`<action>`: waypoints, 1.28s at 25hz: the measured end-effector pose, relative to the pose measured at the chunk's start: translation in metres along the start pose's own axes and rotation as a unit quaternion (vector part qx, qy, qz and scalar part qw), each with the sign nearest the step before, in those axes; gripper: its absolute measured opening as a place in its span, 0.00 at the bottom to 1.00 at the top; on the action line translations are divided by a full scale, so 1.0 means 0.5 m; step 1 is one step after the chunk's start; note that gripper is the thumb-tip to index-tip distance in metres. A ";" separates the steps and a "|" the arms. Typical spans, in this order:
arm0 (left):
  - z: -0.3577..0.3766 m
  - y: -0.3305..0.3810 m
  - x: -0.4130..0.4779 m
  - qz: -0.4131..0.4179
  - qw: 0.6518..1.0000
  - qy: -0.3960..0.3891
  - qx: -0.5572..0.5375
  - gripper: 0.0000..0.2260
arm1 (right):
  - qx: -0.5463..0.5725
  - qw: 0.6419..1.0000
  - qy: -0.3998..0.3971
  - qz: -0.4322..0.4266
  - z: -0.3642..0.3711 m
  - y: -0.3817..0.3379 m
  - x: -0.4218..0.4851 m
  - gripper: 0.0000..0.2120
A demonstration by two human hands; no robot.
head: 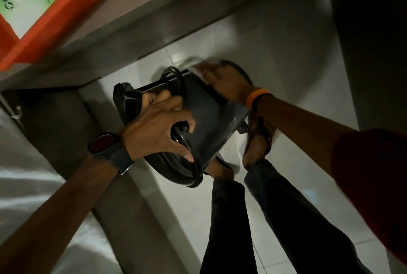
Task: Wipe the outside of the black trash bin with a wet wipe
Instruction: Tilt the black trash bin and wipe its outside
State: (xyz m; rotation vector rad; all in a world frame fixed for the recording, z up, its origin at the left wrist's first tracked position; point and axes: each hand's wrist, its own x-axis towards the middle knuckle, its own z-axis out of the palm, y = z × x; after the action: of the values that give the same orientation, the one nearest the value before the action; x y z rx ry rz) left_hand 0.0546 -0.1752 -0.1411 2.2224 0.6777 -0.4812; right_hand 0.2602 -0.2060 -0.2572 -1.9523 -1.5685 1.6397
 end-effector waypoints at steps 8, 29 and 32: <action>-0.006 -0.005 0.012 0.025 1.000 0.009 0.011 0.25 | -0.050 0.992 0.050 0.106 -0.047 0.085 -0.028 0.24; -0.067 -0.032 0.069 -0.056 0.984 0.059 -0.159 0.27 | -0.023 0.982 0.177 0.067 -0.006 0.052 -0.072 0.24; -0.073 -0.040 0.078 -0.065 0.981 0.067 -0.167 0.27 | -0.020 0.981 0.174 -0.077 0.042 -0.014 -0.109 0.26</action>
State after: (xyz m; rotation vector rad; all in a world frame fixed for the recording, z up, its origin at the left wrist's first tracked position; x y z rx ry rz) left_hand 0.0780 -0.1239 -0.1489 1.9125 0.9097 -0.2593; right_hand 0.2472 -0.2543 -0.2263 -1.9494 -1.5739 1.1412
